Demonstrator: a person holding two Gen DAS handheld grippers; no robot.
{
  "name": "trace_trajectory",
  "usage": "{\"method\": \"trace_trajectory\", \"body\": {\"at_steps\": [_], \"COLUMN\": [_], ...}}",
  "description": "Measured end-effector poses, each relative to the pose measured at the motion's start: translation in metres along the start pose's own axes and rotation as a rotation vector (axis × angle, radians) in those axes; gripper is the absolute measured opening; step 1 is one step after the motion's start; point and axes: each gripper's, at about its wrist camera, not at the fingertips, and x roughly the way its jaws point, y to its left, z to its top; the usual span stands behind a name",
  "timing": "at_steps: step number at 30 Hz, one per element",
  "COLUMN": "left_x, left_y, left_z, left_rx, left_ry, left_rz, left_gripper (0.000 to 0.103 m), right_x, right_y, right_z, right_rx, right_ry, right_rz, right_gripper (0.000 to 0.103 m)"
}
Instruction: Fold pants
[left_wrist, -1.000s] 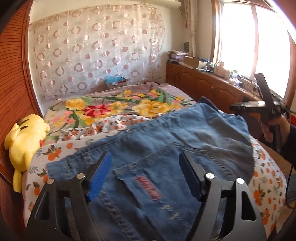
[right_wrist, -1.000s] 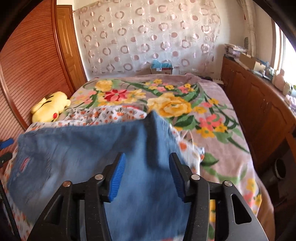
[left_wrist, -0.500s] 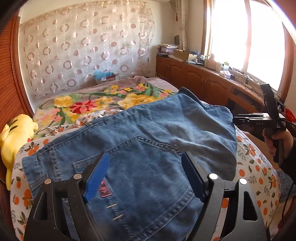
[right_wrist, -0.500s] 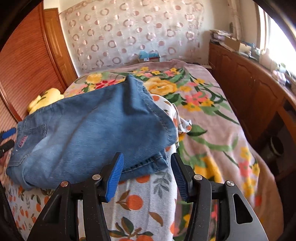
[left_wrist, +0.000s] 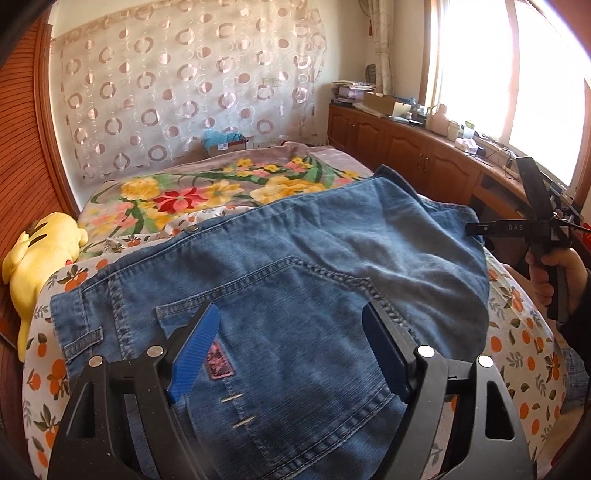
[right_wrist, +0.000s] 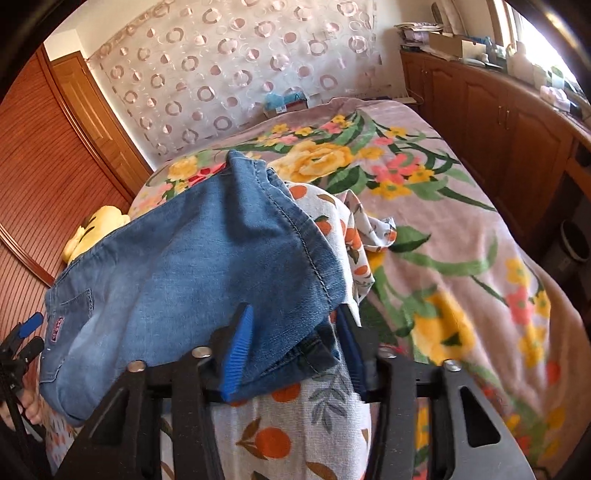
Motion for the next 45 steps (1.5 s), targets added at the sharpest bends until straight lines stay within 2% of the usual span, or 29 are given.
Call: {"method": "trace_trajectory", "body": {"at_steps": [4, 7, 15, 22, 29, 33, 37, 41, 45], "left_x": [-0.006, -0.011, -0.037, -0.072, -0.109, -0.124, -0.134, -0.139, -0.141], "left_y": [0.006, 0.013, 0.036, 0.070, 0.097, 0.111, 0.113, 0.109, 0.099], "left_z": [-0.004, -0.007, -0.018, -0.036, -0.063, -0.076, -0.087, -0.095, -0.098], "left_rx": [-0.009, -0.017, -0.046, -0.092, -0.130, -0.154, -0.171, -0.178, -0.179], "left_ry": [-0.006, -0.009, -0.033, -0.059, -0.081, -0.080, -0.084, -0.088, -0.086], "left_rz": [0.014, 0.025, 0.068, 0.123, 0.182, 0.207, 0.216, 0.209, 0.190], "left_gripper": [0.081, 0.081, 0.081, 0.081, 0.081, 0.081, 0.081, 0.081, 0.081], "right_x": [-0.003, -0.004, -0.019, -0.027, -0.027, -0.023, -0.022, -0.015, -0.025], "right_y": [0.007, 0.017, 0.057, 0.136, 0.229, 0.271, 0.285, 0.281, 0.270], "right_z": [0.003, 0.003, 0.007, 0.000, -0.034, -0.067, -0.095, -0.114, -0.131], "right_rx": [-0.029, -0.060, -0.114, -0.205, -0.278, -0.319, -0.346, -0.382, -0.417], "right_ry": [-0.020, -0.021, -0.077, -0.110, -0.096, -0.061, -0.026, -0.001, -0.016], "right_rz": [-0.030, -0.049, 0.007, 0.115, 0.277, 0.357, 0.403, 0.380, 0.366], "right_gripper": [0.013, 0.007, 0.006, 0.006, 0.006, 0.006, 0.006, 0.007, 0.020]}}
